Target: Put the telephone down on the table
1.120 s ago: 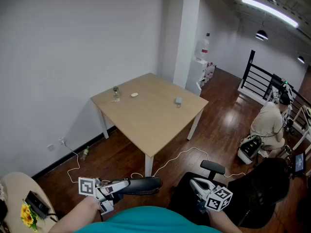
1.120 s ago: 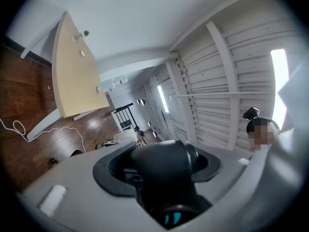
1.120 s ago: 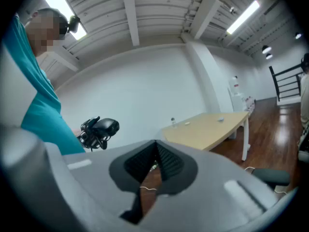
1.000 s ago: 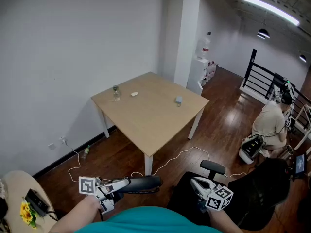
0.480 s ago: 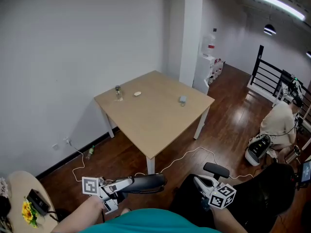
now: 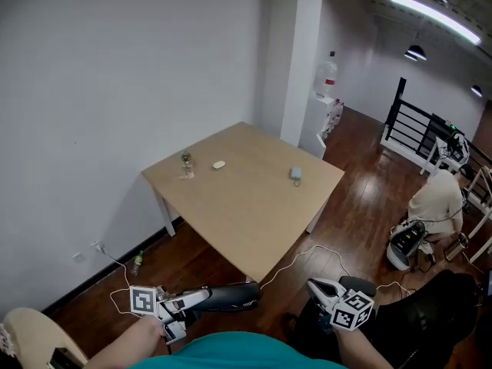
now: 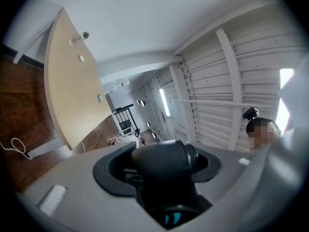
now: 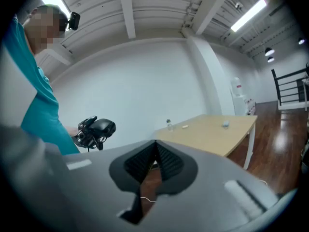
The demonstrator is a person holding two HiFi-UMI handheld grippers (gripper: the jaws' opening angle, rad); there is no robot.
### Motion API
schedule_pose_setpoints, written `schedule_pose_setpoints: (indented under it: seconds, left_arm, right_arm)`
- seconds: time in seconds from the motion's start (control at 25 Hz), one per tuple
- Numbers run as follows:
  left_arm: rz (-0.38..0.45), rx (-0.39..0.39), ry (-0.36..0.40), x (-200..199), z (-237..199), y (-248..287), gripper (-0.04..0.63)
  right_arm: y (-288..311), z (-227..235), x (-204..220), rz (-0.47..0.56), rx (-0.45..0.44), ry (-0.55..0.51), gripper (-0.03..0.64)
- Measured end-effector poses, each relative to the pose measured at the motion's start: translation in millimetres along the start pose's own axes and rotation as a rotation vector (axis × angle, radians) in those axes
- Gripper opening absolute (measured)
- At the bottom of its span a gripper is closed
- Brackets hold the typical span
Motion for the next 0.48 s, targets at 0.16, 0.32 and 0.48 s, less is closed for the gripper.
schedule_pose_setpoints:
  seconds: [0.16,0.32,0.48]
  left_arm:
    - [-0.042,-0.021,0.001,-50.0,-17.8,-24.3,0.299]
    - [-0.032,-0.020,-0.009,-85.1,-32.2,-31.2,0.299]
    - [-0.017,-0.016,0.001,-109.9,-49.5,-16.3,0.299]
  right_arm:
    - [50.0,-9.1,-16.4,0.000,0.023,-0.007,0.003]
    - [83.1,-9.0,-27.4,-0.014,0.024,-0.009,0.003]
    - [105.1,16.2,-37.4,-0.016,0.023,-0.003,0.003]
Point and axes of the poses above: the fingertips, and each gripper's own axes: y forward along the fingers, z to its right, x out of its underside, the point moved 4 cm from there along -y, backward along the fingers, and after that the axes turned 6 degrees about x, right-handed, at the moved point
